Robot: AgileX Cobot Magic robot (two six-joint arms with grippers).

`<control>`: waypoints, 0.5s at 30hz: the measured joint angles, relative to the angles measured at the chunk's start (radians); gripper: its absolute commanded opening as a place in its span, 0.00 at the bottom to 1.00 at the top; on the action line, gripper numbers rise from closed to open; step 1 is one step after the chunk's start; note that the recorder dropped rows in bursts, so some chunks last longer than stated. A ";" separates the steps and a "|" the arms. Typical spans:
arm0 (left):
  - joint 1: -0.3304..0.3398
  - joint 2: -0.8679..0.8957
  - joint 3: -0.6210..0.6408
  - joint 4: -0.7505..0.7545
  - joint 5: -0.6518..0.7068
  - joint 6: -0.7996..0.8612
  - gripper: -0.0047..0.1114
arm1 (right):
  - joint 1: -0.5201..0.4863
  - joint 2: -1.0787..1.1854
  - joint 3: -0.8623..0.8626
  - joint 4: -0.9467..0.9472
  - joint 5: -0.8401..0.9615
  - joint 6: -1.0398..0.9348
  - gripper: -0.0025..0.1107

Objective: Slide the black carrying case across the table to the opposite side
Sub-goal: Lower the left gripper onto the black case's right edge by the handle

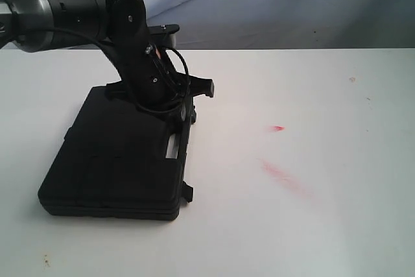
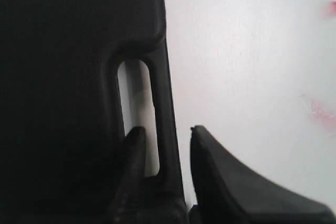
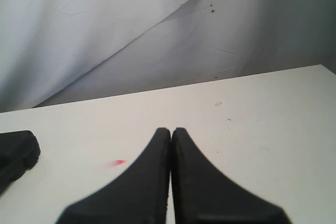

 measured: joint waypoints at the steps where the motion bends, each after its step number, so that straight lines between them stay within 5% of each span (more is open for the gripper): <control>1: 0.000 0.000 0.000 0.000 -0.009 0.000 0.37 | 0.000 0.000 0.000 0.000 0.000 0.000 0.02; 15: 0.000 0.064 -0.002 -0.066 -0.075 0.014 0.37 | 0.000 0.000 0.000 0.000 0.000 0.000 0.02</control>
